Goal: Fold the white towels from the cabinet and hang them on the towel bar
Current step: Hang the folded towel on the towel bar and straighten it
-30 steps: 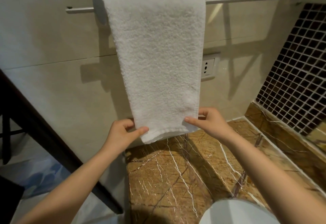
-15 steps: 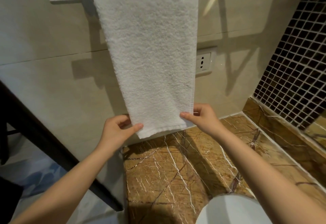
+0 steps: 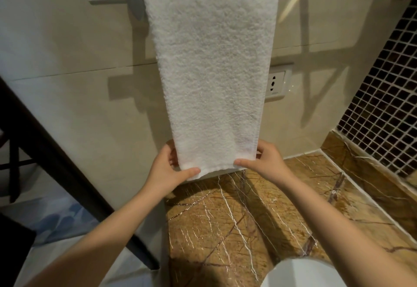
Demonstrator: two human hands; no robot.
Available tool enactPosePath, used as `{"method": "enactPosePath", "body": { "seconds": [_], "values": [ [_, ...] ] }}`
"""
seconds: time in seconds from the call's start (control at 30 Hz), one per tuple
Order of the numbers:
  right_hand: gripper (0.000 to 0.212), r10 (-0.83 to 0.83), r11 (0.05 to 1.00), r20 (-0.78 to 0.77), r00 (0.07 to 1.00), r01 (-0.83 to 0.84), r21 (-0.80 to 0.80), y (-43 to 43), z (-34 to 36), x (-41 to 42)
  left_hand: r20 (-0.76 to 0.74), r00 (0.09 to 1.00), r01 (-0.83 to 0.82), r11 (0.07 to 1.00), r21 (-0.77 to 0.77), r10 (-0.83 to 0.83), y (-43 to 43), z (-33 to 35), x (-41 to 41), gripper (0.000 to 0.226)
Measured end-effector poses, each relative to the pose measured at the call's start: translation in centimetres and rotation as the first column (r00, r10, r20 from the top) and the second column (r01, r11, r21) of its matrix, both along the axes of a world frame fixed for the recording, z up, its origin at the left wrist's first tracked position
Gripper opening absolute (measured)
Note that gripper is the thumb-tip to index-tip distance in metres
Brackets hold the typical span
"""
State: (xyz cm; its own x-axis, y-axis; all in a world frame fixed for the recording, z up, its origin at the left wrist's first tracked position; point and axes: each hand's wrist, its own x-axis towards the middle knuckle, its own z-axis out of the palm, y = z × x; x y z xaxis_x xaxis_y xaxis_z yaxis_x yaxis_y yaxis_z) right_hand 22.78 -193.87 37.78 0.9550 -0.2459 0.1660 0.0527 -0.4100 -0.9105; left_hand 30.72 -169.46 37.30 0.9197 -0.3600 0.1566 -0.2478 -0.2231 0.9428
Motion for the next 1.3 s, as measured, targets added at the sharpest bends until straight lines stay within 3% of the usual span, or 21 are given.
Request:
{"method": "enactPosePath", "body": {
  "seconds": [0.1,0.23,0.43,0.63,0.73,1.13,1.3],
  "values": [
    [0.030,0.014,1.000,-0.042,0.999,-0.014,-0.018,-0.2,-0.4,0.2,-0.003,1.000,0.031,0.998,0.062,-0.031,0.0,-0.8,0.2,0.050],
    [0.019,-0.033,0.995,0.017,0.999,0.031,0.096,-0.4,-1.1,0.0,-0.015,0.999,-0.035,0.999,0.037,0.036,0.0,-2.0,0.5,0.028],
    [0.053,-0.060,0.961,0.048,0.997,0.044,0.273,-0.5,-1.7,-0.5,-0.006,0.997,-0.072,0.997,0.020,0.072,0.1,-2.9,0.7,0.017],
    [0.019,0.014,0.986,0.035,0.999,-0.019,0.166,-1.0,-1.1,-0.4,-0.003,1.000,-0.007,1.000,0.023,0.007,0.2,-2.5,0.6,0.022],
    [0.021,-0.010,0.994,0.015,1.000,0.008,0.109,-1.0,-1.1,-0.3,0.006,0.999,-0.044,0.998,0.045,0.044,0.6,-2.6,0.6,0.012],
    [0.017,-0.059,0.997,0.003,0.998,0.060,-0.039,-0.7,-1.4,-0.8,-0.042,0.998,-0.043,0.992,0.117,0.049,0.9,-3.2,0.7,0.037],
    [0.021,-0.031,0.998,0.020,0.999,0.032,-0.053,-1.1,-1.5,-0.7,-0.019,1.000,-0.021,0.990,0.138,0.024,1.1,-2.8,0.6,0.032]
  ]
}}
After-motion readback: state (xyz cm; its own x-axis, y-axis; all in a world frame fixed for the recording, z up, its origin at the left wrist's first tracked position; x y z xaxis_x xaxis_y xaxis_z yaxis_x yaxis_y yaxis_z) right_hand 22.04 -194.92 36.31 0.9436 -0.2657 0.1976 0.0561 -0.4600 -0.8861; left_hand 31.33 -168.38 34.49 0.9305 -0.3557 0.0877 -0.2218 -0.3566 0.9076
